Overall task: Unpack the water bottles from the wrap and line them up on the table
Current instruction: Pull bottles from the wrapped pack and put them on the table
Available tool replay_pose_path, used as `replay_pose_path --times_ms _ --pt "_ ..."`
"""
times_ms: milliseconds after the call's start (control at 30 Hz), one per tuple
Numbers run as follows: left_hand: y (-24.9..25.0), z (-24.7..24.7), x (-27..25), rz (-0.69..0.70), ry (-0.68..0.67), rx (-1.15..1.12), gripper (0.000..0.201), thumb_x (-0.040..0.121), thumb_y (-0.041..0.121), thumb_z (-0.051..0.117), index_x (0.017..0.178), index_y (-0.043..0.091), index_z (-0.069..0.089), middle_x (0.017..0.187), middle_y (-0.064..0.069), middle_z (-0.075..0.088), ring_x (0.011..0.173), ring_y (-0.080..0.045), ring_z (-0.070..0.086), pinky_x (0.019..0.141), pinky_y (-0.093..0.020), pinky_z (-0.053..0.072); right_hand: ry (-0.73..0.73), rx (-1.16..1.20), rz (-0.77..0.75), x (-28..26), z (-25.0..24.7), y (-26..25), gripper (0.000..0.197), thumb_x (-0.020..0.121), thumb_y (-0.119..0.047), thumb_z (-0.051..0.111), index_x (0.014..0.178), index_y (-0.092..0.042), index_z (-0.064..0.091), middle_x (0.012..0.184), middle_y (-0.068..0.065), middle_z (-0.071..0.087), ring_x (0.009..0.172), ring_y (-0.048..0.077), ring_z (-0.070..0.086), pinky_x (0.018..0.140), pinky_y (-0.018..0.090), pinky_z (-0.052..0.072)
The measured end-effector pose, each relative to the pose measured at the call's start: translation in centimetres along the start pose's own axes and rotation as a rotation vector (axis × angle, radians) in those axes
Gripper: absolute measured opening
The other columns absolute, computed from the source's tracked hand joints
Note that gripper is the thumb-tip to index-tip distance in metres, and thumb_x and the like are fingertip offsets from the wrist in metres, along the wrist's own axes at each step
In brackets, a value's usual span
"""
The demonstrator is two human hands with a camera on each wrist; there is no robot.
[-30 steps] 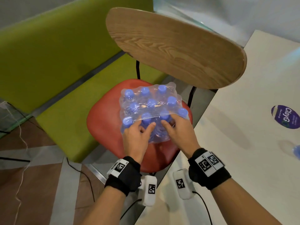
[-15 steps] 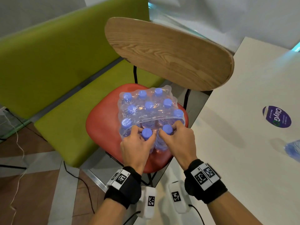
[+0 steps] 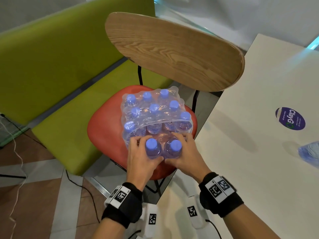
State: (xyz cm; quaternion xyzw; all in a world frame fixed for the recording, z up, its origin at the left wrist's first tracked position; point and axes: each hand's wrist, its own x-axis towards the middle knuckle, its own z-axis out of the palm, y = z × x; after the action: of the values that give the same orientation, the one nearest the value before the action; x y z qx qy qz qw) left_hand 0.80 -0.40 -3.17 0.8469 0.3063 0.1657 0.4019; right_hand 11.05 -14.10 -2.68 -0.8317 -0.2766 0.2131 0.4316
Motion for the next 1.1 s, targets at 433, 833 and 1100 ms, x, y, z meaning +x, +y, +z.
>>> replay_pose_path --times_ms 433,833,1100 --pt "1.8 -0.2 0.0 -0.098 -0.118 -0.003 0.051 0.064 0.032 0.082 0.109 0.028 0.058 0.106 0.012 0.068 0.092 -0.011 0.061 0.073 -0.022 0.036 -0.004 -0.031 0.087 0.9 0.1 -0.8 0.047 0.056 -0.034 0.066 0.1 -0.023 0.052 0.096 -0.008 0.063 0.083 0.016 0.058 0.068 0.026 0.04" --pt "6.5 3.0 -8.9 0.012 -0.315 0.06 0.05 0.062 0.033 0.084 0.105 0.031 0.058 0.094 0.015 0.066 0.091 -0.015 0.064 0.084 -0.035 0.05 0.293 0.04 0.281 -12.6 -5.2 2.1 0.046 0.069 -0.02 0.076 0.109 -0.024 0.054 0.101 -0.009 0.064 0.088 0.018 0.062 0.074 0.03 0.048" --pt "11.2 10.8 -17.4 0.171 -0.621 0.032 0.055 0.066 0.031 0.084 0.112 0.032 0.053 0.098 0.017 0.064 0.088 -0.01 0.061 0.073 -0.018 0.041 0.676 0.152 0.545 -26.9 -10.5 8.2 0.041 0.072 -0.018 0.078 0.105 -0.026 0.054 0.096 -0.011 0.066 0.086 0.012 0.064 0.072 0.021 0.048"
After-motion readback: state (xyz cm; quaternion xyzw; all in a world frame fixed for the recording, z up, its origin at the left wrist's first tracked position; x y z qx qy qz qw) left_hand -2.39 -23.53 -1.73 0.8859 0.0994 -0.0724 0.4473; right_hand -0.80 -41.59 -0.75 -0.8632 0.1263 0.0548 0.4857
